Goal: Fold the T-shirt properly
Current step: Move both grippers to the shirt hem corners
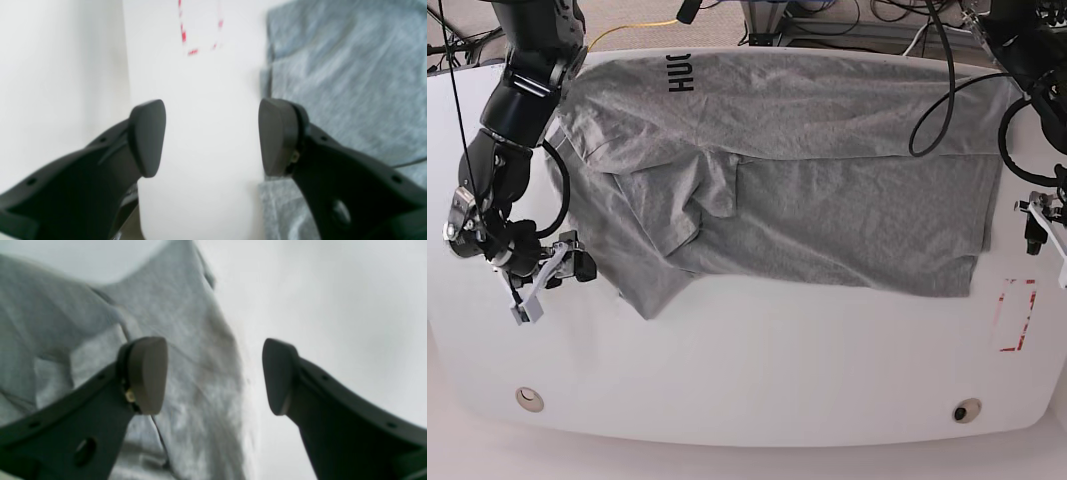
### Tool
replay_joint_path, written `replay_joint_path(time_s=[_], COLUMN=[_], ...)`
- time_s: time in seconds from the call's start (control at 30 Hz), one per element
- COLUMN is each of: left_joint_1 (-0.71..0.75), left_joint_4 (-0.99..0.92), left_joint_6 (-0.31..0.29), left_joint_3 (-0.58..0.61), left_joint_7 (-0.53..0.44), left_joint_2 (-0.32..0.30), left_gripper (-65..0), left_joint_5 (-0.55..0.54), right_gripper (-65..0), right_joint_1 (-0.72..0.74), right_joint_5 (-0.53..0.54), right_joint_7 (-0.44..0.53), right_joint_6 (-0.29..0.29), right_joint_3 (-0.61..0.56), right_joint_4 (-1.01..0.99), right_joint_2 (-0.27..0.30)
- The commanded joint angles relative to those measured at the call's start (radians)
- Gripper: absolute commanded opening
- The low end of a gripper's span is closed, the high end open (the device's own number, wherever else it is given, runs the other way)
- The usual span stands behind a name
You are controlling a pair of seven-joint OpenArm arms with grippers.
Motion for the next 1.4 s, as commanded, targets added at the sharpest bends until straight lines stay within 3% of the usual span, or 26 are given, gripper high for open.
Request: replay_joint_path(time_s=[0.0, 0.1, 0.3, 0.63, 0.7, 0.83, 0.9, 0.97, 1.13, 1.3, 1.37], left_joint_1=[-0.012, -0.012, -0.005, 0.023, 0.023, 0.023, 0.017, -0.017, -0.072, -0.14, -0.148], left_joint_4=[0.013, 0.016, 0.015, 0.013, 0.012, -0.037, -0.091, -0.137, -0.266, -0.442, -0.494], left_joint_6=[0.028, 0.047, 0.051, 0.054, 0.054, 0.06, 0.096, 0.146, 0.269, 0.415, 0.455], left_joint_3=[-0.006, -0.006, -0.007, -0.007, -0.009, -0.007, -0.006, -0.006, -0.004, 0.059, 0.086], left_joint_7=[-0.009, -0.009, -0.035, -0.052, -0.055, -0.118, -0.144, -0.175, -0.27, -0.42, -0.463], left_joint_2=[-0.005, 0.03, 0.039, 0.039, 0.039, 0.039, 0.039, 0.041, 0.041, 0.042, 0.039], left_gripper=[-24.2, -24.2, -24.2, -24.2, -24.2, -24.2, -24.0, -24.0, -22.5, -7.8, -5.7], left_joint_5=[0.006, 0.006, 0.006, 0.006, 0.007, 0.007, 0.007, 0.006, 0.006, 0.006, 0.006], right_gripper=[-23.3, -23.3, -23.3, -23.8, -27.3, -46.1, -54.7, -58.8, -59.9, -60.1, -60.1], right_joint_1=[0.04, 0.083, 0.095, 0.074, 0.072, 0.072, 0.074, 0.074, 0.076, 0.076, 0.076], right_joint_5=[-0.037, -0.089, -0.155, -0.175, -0.174, -0.175, -0.175, -0.175, -0.175, -0.175, -0.175], right_joint_7=[0.06, 0.146, 0.337, 0.393, 0.393, 0.399, 0.399, 0.399, 0.399, 0.399, 0.398], right_joint_6=[-0.001, -0.001, -0.001, -0.001, -0.001, -0.001, -0.001, -0.001, -0.001, -0.001, -0.001], right_joint_3=[0.007, -0.031, -0.125, -0.14, -0.14, -0.14, -0.14, -0.142, -0.142, -0.142, -0.142], right_joint_4=[-0.082, -0.206, -0.37, -0.398, -0.398, -0.401, -0.401, -0.401, -0.401, -0.399, -0.399], right_joint_2=[0.021, 0.026, 0.03, 0.018, 0.009, 0.006, 0.004, 0.004, 0.004, 0.003, 0.003])
